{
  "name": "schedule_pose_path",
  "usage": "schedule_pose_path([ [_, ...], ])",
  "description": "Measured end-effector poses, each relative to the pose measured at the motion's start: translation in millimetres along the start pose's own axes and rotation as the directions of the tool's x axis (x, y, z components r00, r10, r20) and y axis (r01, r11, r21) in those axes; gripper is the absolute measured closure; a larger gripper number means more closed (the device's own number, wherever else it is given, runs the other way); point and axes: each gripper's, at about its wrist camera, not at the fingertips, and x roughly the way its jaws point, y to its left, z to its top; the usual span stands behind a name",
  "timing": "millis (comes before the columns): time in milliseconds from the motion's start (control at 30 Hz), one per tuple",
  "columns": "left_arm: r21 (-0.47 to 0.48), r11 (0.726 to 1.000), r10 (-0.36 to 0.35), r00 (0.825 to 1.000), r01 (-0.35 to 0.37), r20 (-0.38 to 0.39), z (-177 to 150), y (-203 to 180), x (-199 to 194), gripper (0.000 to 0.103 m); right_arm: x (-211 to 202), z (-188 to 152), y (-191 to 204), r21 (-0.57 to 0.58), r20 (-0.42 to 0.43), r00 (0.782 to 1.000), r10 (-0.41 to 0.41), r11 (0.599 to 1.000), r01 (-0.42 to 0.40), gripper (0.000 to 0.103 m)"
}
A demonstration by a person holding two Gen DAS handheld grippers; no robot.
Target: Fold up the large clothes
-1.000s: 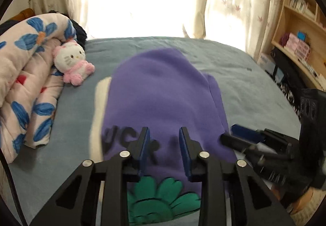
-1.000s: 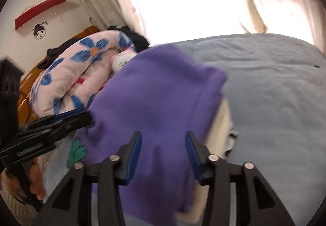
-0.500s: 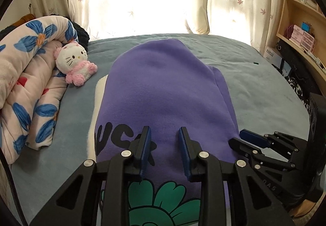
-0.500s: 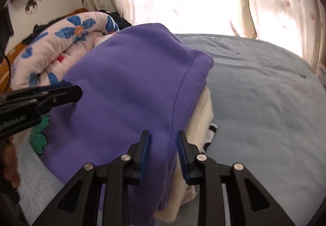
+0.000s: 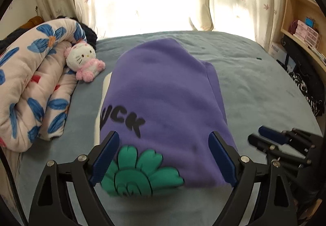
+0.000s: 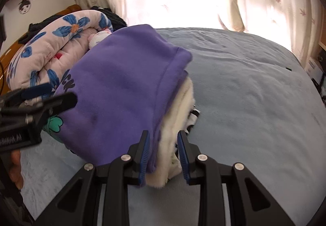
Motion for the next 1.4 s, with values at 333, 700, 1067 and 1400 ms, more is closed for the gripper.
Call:
schedule_pose_path([
  [333,-0.081,0.997,0.004,0.994,-0.012,-0.109,-41,-9,-35,0.015,-54,-24,-20,0.044,-0.061,0.997,-0.055,0.997,0.057,0.075],
  [700,-0.042,0.999,-0.028,0.997,0.025,-0.079,-112,-59,-129,0.015,-158,-91,-55,0.025,-0.068,0.991,-0.117,0.993,0.119,0.063],
  [1067,-0.032,0.996,-0.089,0.995,0.087,-0.048,-179,-112,-193,0.015,-218,-172,-92,0.062,-0.063,0.988,-0.142,0.987,0.146,0.059],
  [1400,-0.099,0.990,-0.104,0.994,0.103,-0.012,-260,-147,-211,0.013,-252,-256,-88,0.132,0.063,0.990,-0.128,0.984,0.119,0.033],
])
